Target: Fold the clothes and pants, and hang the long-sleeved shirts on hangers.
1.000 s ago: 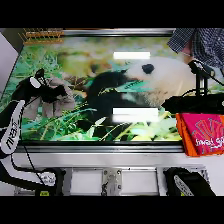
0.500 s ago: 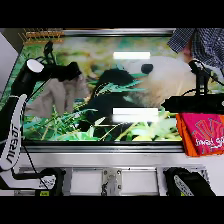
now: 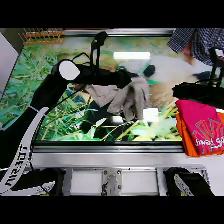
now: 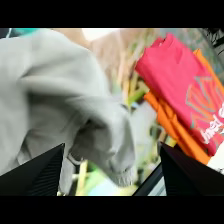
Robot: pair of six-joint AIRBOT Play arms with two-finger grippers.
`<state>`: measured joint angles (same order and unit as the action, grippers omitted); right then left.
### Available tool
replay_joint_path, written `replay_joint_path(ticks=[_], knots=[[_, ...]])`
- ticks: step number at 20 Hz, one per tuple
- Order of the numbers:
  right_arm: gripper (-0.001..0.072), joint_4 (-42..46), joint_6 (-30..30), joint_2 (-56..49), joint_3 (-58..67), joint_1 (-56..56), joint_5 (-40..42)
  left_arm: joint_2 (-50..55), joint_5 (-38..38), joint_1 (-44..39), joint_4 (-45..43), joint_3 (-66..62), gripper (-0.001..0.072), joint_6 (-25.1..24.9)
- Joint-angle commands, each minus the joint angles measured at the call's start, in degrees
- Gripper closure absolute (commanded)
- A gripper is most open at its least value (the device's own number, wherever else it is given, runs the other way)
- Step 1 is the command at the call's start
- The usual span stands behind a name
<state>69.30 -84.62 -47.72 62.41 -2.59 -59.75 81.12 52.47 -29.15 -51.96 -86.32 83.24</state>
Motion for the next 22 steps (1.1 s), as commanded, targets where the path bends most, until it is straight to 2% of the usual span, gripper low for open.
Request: replay_joint_path(ticks=[1, 3, 6, 9, 11, 15, 22], knots=[[0.0689, 1.2, -0.2, 0.2, 0.1, -4.4, 2.4, -1.2, 0.4, 1.2, -9.3, 5.2, 0.0090, 7.9], [0.0688, 1.2, -0.2, 0.1, 0.1, -6.1, 1.8, -2.1, 0.5, 5.0, -13.0, 10.6, 0.0090, 11.1], [0.0681, 1.2, -0.2, -0.3, 0.0, -6.4, 0.8, -0.4, -0.8, 12.1, -12.7, 16.8, 0.0090, 16.2], [0.0680, 1.0, -0.2, -1.5, 0.0, -6.4, -0.7, 5.3, -2.3, 16.2, -7.1, 18.1, 0.0090, 16.5], [0.0680, 1.0, -0.2, -2.5, 0.0, -6.4, -2.0, 10.0, -3.9, 16.6, -3.5, 16.4, 0.0090, 14.7], [0.0680, 1.0, -0.2, -3.9, 0.0, -6.4, -3.3, 20.2, -4.2, 14.7, -1.9, 7.4, 0.0090, 14.8], [0.0680, 1.0, -0.2, -4.3, 0.0, -6.4, -3.3, 31.9, 2.6, 11.2, -2.0, -6.3, 0.0090, 15.8]])
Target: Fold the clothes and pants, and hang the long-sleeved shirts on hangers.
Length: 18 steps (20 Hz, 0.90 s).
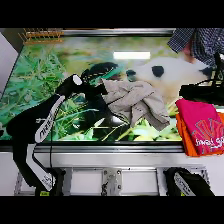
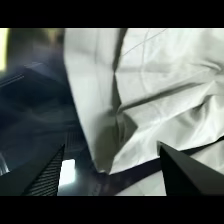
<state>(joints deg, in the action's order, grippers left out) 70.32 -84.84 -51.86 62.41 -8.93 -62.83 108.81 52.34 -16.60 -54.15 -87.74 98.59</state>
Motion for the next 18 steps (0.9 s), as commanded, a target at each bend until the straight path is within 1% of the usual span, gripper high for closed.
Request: replay_joint_path(ticks=[1, 4, 5, 6, 7, 8, 10, 12, 14, 16, 18], knots=[[0.0680, 0.0, 0.0, -0.2, 0.0, 0.0, -0.2, 5.2, 3.5, -1.5, 0.3, -6.2, 0.0090, 1.0], [0.0679, 0.0, 0.0, -0.2, 0.0, 0.0, -0.2, 7.5, 5.7, -2.7, 0.3, -9.7, 0.0091, 1.6], [0.0659, 0.0, 0.0, -0.2, 0.0, 0.0, -0.2, 7.5, 5.4, -2.8, 0.2, -10.1, 0.0145, 1.6], [0.0462, 0.0, 0.0, -0.2, 0.0, 0.0, -0.2, 7.3, 4.6, -2.8, 0.2, -10.1, 0.0479, 1.6], [0.0140, 0.7, 0.1, -0.3, 0.0, 0.0, -0.3, 6.9, 4.2, -2.8, 0.2, -10.1, 0.0698, 1.4], [0.0062, 3.1, 0.2, -0.5, 0.0, 0.0, -1.1, 6.1, 4.1, -2.1, 0.2, -10.1, 0.0702, 1.3], [0.0062, 7.6, 0.9, -0.9, -1.6, -0.1, -2.1, 3.7, 4.1, 0.5, 0.1, -10.1, 0.0703, 0.5], [0.0062, 7.7, 0.9, -2.2, -6.5, -0.7, -1.3, 1.2, 4.5, 2.9, 0.1, -10.1, 0.0702, -1.4], [0.0062, 6.9, 0.8, -5.3, -11.0, -1.5, 1.3, -0.6, 5.7, 4.7, -0.2, -10.1, 0.0702, -3.4], [0.0062, 2.0, 0.9, -11.5, -12.4, -4.0, 4.2, -1.1, 7.3, 5.6, -0.3, -10.1, 0.0702, -4.4], [0.0062, -6.0, 2.8, -18.4, -12.4, -6.5, 7.6, -1.0, 8.8, 5.9, -0.3, -10.0, 0.0702, -5.0]])
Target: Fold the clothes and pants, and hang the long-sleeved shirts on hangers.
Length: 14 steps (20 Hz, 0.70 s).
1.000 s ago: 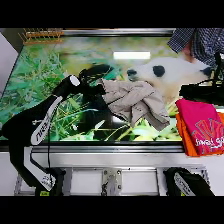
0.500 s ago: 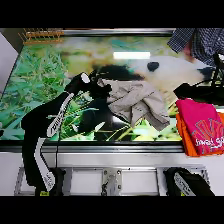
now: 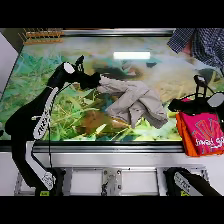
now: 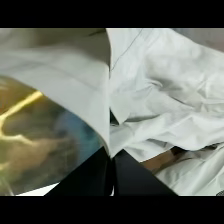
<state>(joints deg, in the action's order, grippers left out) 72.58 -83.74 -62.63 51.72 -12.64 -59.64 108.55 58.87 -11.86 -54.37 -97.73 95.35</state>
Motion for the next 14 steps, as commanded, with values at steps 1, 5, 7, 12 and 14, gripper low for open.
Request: replay_joint_path(ticks=[1, 5, 7, 12, 14], knots=[[0.0061, -13.3, 3.8, -11.2, -1.7, -3.5, 5.7, -0.7, 2.7, 1.1, -0.1, 0.0, 0.0702, -2.1], [0.0070, -29.7, 13.7, -22.3, -1.7, -1.7, 6.1, -0.7, 2.7, 1.1, -0.1, 0.0, 0.0702, -2.1], [0.0512, -33.2, 17.8, -23.9, -1.4, -0.3, 6.0, -0.8, 2.7, 1.3, -0.1, -0.1, 0.0702, -2.1], [0.0692, -21.8, 17.5, -13.7, 8.0, 0.3, -5.2, -10.0, -0.6, 6.5, -0.1, -0.6, 0.0702, -4.2], [0.0692, -17.8, 15.8, -4.1, 10.1, 2.1, -9.4, -15.4, 0.4, 10.0, -0.1, -3.4, 0.0703, -6.6]])
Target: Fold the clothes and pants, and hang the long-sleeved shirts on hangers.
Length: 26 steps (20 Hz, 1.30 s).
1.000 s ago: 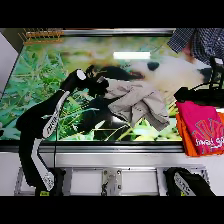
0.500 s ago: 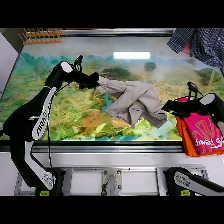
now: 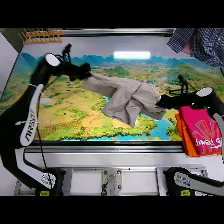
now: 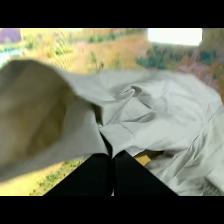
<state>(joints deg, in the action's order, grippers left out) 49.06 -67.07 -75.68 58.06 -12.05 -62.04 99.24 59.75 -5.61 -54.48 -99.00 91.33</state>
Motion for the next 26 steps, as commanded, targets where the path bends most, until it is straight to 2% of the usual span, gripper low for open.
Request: replay_joint_path(ticks=[1, 5, 8, 10, 11, 12, 13, 15, 17, 19, 24, 26], knots=[[0.0692, 7.9, -2.8, 14.1, 3.7, 3.1, -8.0, -8.7, 0.1, 5.3, 0.0, -3.8, 0.0703, -3.0], [0.0692, 18.3, -14.2, 27.2, 2.1, 14.3, -8.6, -15.2, -2.9, 8.3, 0.0, -8.2, 0.0702, -3.1], [0.0690, 24.0, -21.3, 28.3, 0.0, 21.7, -4.1, -14.6, -6.6, 7.1, 0.0, -8.0, 0.0703, -3.1], [0.0679, 24.5, -22.2, 26.4, -1.7, 23.9, 2.5, -11.7, -7.0, 5.4, -0.1, -7.4, 0.0682, -3.1], [0.0573, 24.8, -22.1, 24.7, -2.2, 23.9, 6.1, -9.8, -7.0, 4.6, -0.1, -6.9, 0.0358, -3.1], [0.0293, 25.8, -22.2, 23.0, -2.2, 23.8, 9.0, -8.0, -6.2, 4.2, -0.1, -6.8, 0.0108, -2.9], [0.0104, 27.2, -22.2, 21.5, -2.2, 23.5, 11.7, -6.3, -4.5, 4.2, -0.1, -6.8, 0.0099, -2.8], [0.0104, 27.9, -22.3, 20.5, -2.1, 21.9, 14.3, -4.3, 1.4, 5.1, -3.2, -6.8, 0.0099, -0.5], [0.0104, 27.9, -23.6, 21.3, -2.1, 19.5, 13.5, -4.0, 9.0, 5.4, -10.7, -5.6, 0.0099, 1.0], [0.0104, 27.9, -23.6, 22.5, -2.1, 18.2, 11.6, -7.2, 12.6, 4.9, -16.4, 1.7, 0.0099, 1.0], [0.0104, 27.6, -23.7, 23.1, -2.1, 18.1, 11.0, -19.3, 13.1, 3.4, -17.5, 31.7, 0.0099, 0.8], [0.0104, 27.3, -23.6, 23.0, -2.1, 18.1, 11.0, -23.4, 10.7, 2.0, -17.3, 42.7, 0.0098, 0.9]])
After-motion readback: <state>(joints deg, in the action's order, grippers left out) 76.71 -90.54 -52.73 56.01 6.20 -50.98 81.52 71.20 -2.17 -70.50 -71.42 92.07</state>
